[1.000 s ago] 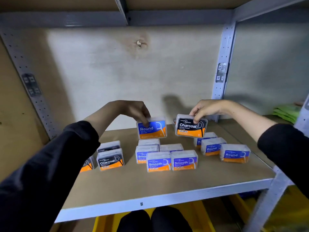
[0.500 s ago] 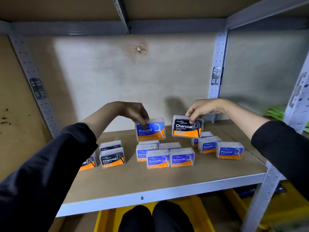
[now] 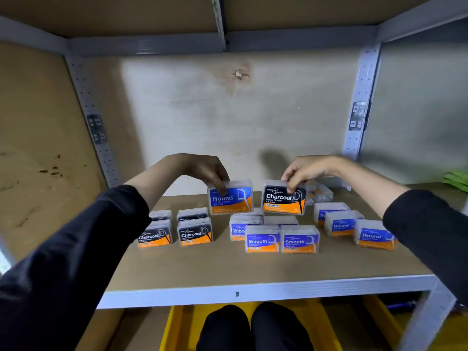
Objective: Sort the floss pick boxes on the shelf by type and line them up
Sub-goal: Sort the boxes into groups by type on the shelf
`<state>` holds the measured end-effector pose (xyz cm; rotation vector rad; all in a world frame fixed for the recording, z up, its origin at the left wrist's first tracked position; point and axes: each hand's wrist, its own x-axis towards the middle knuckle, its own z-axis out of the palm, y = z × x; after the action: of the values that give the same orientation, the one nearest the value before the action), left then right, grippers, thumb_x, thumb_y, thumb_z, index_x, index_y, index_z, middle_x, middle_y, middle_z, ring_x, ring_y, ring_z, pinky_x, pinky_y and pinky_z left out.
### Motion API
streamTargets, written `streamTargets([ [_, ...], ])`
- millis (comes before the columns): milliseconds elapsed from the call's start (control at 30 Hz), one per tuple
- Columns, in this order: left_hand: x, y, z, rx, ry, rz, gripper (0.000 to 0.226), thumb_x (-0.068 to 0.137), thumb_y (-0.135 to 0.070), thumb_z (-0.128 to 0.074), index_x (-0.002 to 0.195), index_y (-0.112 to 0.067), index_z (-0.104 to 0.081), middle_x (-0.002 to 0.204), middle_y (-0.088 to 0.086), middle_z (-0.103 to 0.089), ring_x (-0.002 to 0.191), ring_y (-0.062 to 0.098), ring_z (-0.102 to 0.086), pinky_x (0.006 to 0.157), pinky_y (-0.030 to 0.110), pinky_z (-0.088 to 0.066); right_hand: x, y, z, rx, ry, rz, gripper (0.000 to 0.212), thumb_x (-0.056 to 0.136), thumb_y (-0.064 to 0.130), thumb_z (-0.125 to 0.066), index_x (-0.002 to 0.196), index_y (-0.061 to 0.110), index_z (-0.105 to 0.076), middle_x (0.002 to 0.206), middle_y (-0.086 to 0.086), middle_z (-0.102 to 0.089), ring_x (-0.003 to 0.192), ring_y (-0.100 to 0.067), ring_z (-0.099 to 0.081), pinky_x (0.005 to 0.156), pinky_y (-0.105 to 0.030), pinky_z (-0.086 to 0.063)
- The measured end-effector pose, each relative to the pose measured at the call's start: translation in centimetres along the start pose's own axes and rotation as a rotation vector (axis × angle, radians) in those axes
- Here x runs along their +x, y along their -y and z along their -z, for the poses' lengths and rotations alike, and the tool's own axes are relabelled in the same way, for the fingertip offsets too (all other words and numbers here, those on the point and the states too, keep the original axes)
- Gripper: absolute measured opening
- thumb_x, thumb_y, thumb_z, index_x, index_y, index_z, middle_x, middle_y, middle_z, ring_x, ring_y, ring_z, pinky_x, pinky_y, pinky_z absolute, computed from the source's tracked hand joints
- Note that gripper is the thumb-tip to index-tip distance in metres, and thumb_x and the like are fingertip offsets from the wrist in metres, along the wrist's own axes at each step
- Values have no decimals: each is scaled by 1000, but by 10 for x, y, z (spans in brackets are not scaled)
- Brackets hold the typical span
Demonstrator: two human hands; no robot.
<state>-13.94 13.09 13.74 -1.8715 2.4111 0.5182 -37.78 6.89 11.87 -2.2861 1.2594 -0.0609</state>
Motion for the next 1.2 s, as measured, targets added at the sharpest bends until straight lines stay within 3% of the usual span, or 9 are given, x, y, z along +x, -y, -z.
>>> streamTargets([
  [67,-11,15,3,-2,-4,39,26,87,-16,-61,109,-3,-65,94,3,-62,73,1,-55,68,13,-43,12,13,-10,-26,13,24,22,80,7,-65,101,0,-67,83,-7,-65,69,-10,-59,69,-21,-43],
  [133,-24,32,5,-1,-10,93,27,86,-17,-61,110,-4,-65,96,2,-63,75,1,-55,70,13,-42,24,29,-23,-26,45,57,21,80,6,-65,100,2,-67,77,-1,-64,60,1,-60,58,-12,-44],
  [267,-54,66,9,-6,-25,218,31,87,-22,-61,115,-9,-62,104,0,-63,93,10,-56,73,11,-41,53,63,-57,-72,55,125,29,80,12,-66,107,1,-65,97,-9,-67,82,-12,-57,80,-28,-43],
  [367,-75,88,8,-3,-57,299,37,86,-24,-62,120,-9,-59,113,2,-62,99,11,-53,85,19,-40,74,93,-89,-117,58,168,33,78,15,-68,108,2,-65,107,-12,-67,87,-14,-52,66,-23,-39],
  [500,-95,113,4,-3,-77,371,41,85,-26,-63,122,-10,-58,112,2,-61,99,13,-53,78,17,-43,98,126,-129,-133,84,210,39,77,16,-70,113,4,-62,101,-6,-61,89,-15,-50,55,-18,-34],
  [600,-107,126,1,8,-77,388,35,86,-26,-61,117,-9,-61,99,-3,-58,94,12,-53,69,12,-41,113,144,-155,-150,76,234,44,79,15,-68,120,5,-56,119,-10,-59,99,-20,-52,66,-23,-36],
  [667,-112,134,-1,8,-79,392,32,86,-25,-61,114,-10,-62,96,-3,-60,92,13,-54,69,16,-41,119,152,-168,-160,74,246,45,79,16,-67,121,6,-54,126,-10,-57,111,-24,-53,72,-21,-34],
  [867,-119,158,-5,-11,-66,417,28,85,-29,-63,107,-12,-61,101,-1,-62,95,14,-57,80,22,-43,129,162,-179,-130,70,249,44,79,16,-68,119,5,-55,126,-10,-57,108,-22,-54,76,-19,-33],
  [1200,-116,173,-9,-40,-70,444,42,85,-31,-62,119,-7,-58,116,5,-65,100,15,-59,77,17,-45,136,158,-192,-226,63,281,44,79,17,-67,119,-1,-57,124,-14,-59,113,-26,-54,93,-32,-44],
])
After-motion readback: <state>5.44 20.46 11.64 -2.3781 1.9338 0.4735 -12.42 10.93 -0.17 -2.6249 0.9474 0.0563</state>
